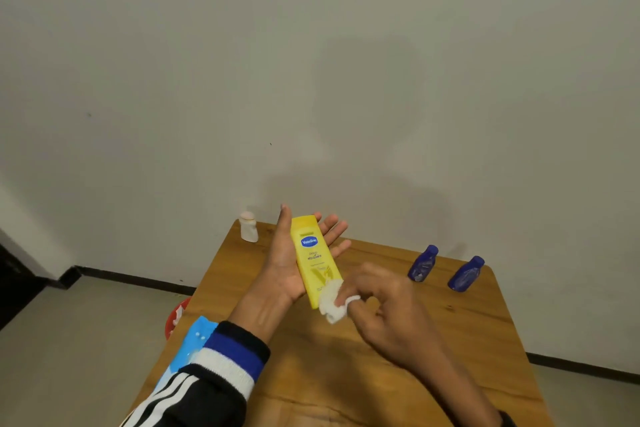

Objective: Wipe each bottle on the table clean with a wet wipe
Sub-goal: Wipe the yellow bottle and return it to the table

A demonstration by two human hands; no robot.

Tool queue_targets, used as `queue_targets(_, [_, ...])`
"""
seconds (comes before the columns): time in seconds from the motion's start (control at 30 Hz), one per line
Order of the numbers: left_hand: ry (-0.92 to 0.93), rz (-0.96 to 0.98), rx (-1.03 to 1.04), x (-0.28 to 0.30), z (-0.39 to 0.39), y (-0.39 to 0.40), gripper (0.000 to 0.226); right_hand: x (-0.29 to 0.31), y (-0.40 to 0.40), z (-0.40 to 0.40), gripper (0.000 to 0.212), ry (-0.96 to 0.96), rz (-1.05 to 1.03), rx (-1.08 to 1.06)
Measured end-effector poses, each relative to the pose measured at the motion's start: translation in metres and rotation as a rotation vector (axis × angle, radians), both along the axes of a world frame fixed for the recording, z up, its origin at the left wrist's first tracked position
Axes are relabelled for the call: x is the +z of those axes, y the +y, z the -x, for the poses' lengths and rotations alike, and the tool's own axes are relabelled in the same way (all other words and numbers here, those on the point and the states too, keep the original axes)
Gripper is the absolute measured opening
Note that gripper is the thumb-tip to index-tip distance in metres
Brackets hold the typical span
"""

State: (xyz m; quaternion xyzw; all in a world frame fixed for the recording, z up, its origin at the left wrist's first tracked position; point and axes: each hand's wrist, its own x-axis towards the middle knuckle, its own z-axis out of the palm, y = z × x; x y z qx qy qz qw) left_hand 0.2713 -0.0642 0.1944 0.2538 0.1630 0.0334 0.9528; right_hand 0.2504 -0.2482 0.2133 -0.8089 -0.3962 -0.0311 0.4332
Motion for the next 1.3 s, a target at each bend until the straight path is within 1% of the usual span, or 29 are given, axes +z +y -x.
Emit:
queue_targets(0.07, [-0.003,0.028,0.014,0.002,-0.001,0.001,0.061,0.014,0.001,-0.016,0.020,0.028,-0.101,-0.055])
queue_targets(0.13, [0.009,0.011,-0.001,0.007,-0.003,-0.001,0.060,0.026,0.010,-0.031,0.020,-0.021,-0.182,-0.131])
queue_targets(0.17, [0.014,0.001,-0.012,0.009,-0.005,-0.003,0.060,0.030,0.016,-0.034,0.019,-0.039,-0.189,-0.126])
queue_targets(0.23, [0.017,0.012,-0.003,0.015,-0.007,-0.005,0.060,0.029,0.029,-0.028,0.019,-0.090,-0.100,-0.044])
queue_targets(0.27, [0.015,0.018,0.037,0.016,-0.009,-0.003,0.060,0.022,0.033,-0.019,0.023,-0.152,-0.043,-0.008])
queue_targets(0.33, [0.021,0.021,0.122,0.017,-0.013,0.004,0.062,0.002,0.035,0.003,0.030,-0.257,0.009,0.053])
queue_targets(0.43, [0.044,0.018,0.185,0.012,-0.013,0.012,0.065,-0.018,0.024,0.026,0.018,-0.312,0.000,0.090])
queue_targets(0.5, [0.067,0.067,0.220,0.005,-0.010,0.014,0.067,-0.018,0.014,0.027,0.016,-0.322,-0.063,0.053])
queue_targets(0.6, [0.095,0.192,0.285,0.000,-0.008,0.015,0.069,-0.001,0.006,0.015,0.023,-0.249,-0.236,-0.101])
queue_targets(0.67, [0.113,0.220,0.298,0.001,-0.009,0.012,0.071,0.011,0.007,0.002,0.033,-0.201,-0.279,-0.204])
queue_targets(0.7, [0.119,0.225,0.299,0.002,-0.010,0.010,0.070,0.013,0.010,-0.003,0.036,-0.195,-0.282,-0.224])
queue_targets(0.8, [0.115,0.255,0.310,0.008,-0.014,0.007,0.069,0.000,0.025,0.000,0.035,-0.244,-0.255,-0.228])
queue_targets(0.87, [0.128,0.269,0.339,0.010,-0.015,0.007,0.068,-0.014,0.031,0.012,0.036,-0.237,-0.257,-0.271])
queue_targets(0.93, [0.146,0.282,0.393,0.010,-0.014,0.006,0.067,-0.021,0.035,0.024,0.036,-0.227,-0.276,-0.293])
queue_targets(1.03, [0.145,0.317,0.433,0.008,-0.014,0.003,0.067,-0.024,0.036,0.028,0.033,-0.206,-0.332,-0.255])
queue_targets(1.1, [0.117,0.331,0.445,0.010,-0.015,0.002,0.068,-0.018,0.032,0.022,0.029,-0.147,-0.417,-0.285])
queue_targets(1.2, [0.075,0.306,0.465,0.014,-0.016,-0.003,0.065,-0.005,0.026,0.006,0.026,0.072,-0.538,-0.397])
queue_targets(1.23, [0.074,0.297,0.470,0.015,-0.017,-0.006,0.063,-0.003,0.027,0.005,0.026,0.111,-0.535,-0.406])
queue_targets(1.3, [0.073,0.282,0.469,0.017,-0.019,-0.008,0.062,-0.005,0.030,0.012,0.023,0.080,-0.451,-0.360])
